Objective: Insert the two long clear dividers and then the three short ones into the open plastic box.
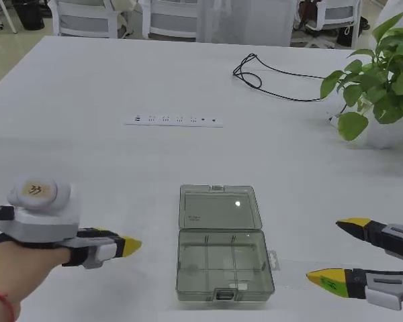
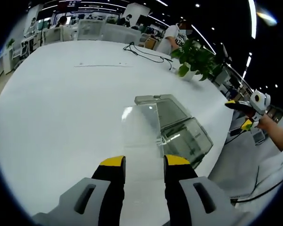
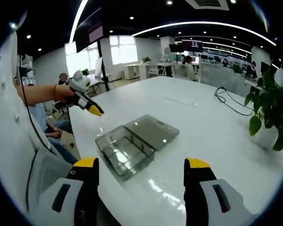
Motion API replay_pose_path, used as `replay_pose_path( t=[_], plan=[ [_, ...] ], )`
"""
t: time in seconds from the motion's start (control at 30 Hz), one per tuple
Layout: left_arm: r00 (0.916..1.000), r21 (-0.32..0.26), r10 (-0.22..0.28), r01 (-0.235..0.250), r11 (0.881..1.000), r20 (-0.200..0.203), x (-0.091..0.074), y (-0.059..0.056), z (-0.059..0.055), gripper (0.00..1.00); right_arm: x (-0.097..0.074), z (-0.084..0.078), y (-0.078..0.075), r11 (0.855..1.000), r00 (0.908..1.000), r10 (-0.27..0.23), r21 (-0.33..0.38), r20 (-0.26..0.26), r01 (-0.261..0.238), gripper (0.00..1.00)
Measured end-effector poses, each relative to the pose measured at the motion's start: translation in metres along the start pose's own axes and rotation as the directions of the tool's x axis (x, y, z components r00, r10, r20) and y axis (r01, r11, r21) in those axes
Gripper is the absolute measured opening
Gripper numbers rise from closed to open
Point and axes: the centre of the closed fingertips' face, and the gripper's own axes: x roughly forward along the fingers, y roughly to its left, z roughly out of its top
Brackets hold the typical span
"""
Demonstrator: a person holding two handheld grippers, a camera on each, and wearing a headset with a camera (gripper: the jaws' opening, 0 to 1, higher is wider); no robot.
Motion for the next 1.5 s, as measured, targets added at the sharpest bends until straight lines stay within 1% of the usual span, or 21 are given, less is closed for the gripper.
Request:
replay_pose_path(
  t=[0.07,0.13,0.2,0.23,0.33,0.37,0.43,0.53,0.57,0.6,0.67,0.77,0.8,0.83,0.9,0.97,1.03,1.23,1.33,1.43,1.5],
  plan=[
    [0.9995,-0.01,-0.022,0.022,1.0,0.022,0.0,-0.008,0.005,0.3,0.0,0.004,0.001,1.0,0.9999,0.0,0.003,0.011,0.0,0.73],
    [0.9974,-0.014,-0.05,0.051,0.999,0.053,0.001,-0.017,0.012,0.3,0.001,0.01,0.002,1.0,0.9996,0.0,0.016,0.027,0.0,0.72],
    [0.9958,-0.019,-0.063,0.064,0.998,0.066,0.002,-0.023,0.015,0.3,0.002,0.015,0.003,1.0,0.9993,-0.001,0.023,0.038,0.0,0.71],
    [0.9938,-0.019,-0.075,0.076,0.997,0.082,0.003,-0.028,0.019,0.3,0.002,0.019,0.004,1.0,0.9988,-0.003,0.026,0.049,0.001,0.7],
    [0.9886,-0.023,-0.1,0.103,0.994,0.113,0.003,-0.038,0.024,0.3,0.003,0.028,0.008,0.999,0.9977,-0.003,0.044,0.068,0.0,0.66],
    [0.9856,-0.021,-0.111,0.115,0.993,0.127,0.004,-0.043,0.027,0.3,0.004,0.033,0.009,0.999,0.9967,-0.007,0.048,0.081,0.003,0.65],
    [0.9816,-0.027,-0.125,0.131,0.991,0.144,0.004,-0.049,0.03,0.3,0.004,0.038,0.009,0.998,0.9954,-0.011,0.069,0.096,0.005,0.62],
    [0.9714,-0.015,-0.158,0.163,0.986,0.177,0.005,-0.064,0.037,0.3,0.005,0.05,0.011,0.995,0.9915,-0.022,0.101,0.128,0.009,0.6],
    [0.9706,-0.017,-0.159,0.165,0.986,0.181,0.005,-0.065,0.038,0.3,0.006,0.051,0.012,0.994,0.9911,-0.022,0.105,0.131,0.009,0.59],
    [0.9644,-0.016,-0.175,0.181,0.983,0.199,0.005,-0.071,0.041,0.3,0.006,0.054,0.012,0.993,0.9902,-0.027,0.12,0.137,0.01,0.58],
    [0.9551,-0.018,-0.197,0.206,0.978,0.222,0.005,-0.08,0.046,0.3,0.008,0.058,0.013,0.991,0.9893,-0.033,0.135,0.142,0.014,0.56],
    [0.9464,-0.006,-0.216,0.224,0.975,0.24,0.006,-0.091,0.049,0.3,0.009,0.064,0.015,0.987,0.9865,-0.043,0.159,0.158,0.017,0.54],
    [0.9417,-0.002,-0.229,0.237,0.971,0.246,0.007,-0.094,0.051,0.3,0.01,0.066,0.016,0.985,0.9852,-0.045,0.174,0.165,0.016,0.52],
    [0.9389,0.003,-0.236,0.243,0.97,0.25,0.007,-0.096,0.051,0.3,0.01,0.067,0.016,0.983,0.9848,-0.047,0.182,0.167,0.016,0.51],
    [0.936,0.005,-0.241,0.248,0.969,0.257,0.008,-0.1,0.052,0.3,0.011,0.069,0.017,0.98,0.9837,-0.052,0.2,0.172,0.016,0.49],
    [0.9292,0.005,-0.259,0.267,0.964,0.264,0.01,-0.106,0.054,0.3,0.013,0.071,0.02,0.975,0.9833,-0.047,0.224,0.176,0.007,0.47],
    [0.9249,0.012,-0.271,0.278,0.96,0.267,0.011,-0.113,0.054,0.3,0.015,0.074,0.025,0.971,0.9823,-0.043,0.24,0.182,-0.002,0.45],
    [0.9221,0.031,-0.29,0.292,0.956,0.256,0.016,-0.127,0.053,0.3,0.023,0.082,0.037,0.963,0.981,-0.027,0.267,0.192,-0.026,0.37],
    [0.9202,0.052,-0.302,0.298,0.953,0.249,0.019,-0.137,0.052,0.3,0.031,0.086,0.044,0.958,0.9816,-0.019,0.285,0.19,-0.036,0.32],
    [0.9216,0.073,-0.306,0.297,0.952,0.239,0.021,-0.144,0.051,0.3,0.034,0.083,0.042,0.952,0.9828,-0.021,0.305,0.183,-0.037,0.3],
    [0.923,0.093,-0.309,0.296,0.951,0.229,0.023,-0.148,0.05,0.3,0.039,0.085,0.044,0.943,0.983,-0.017,0.33,0.183,-0.045,0.28]
  ],
)
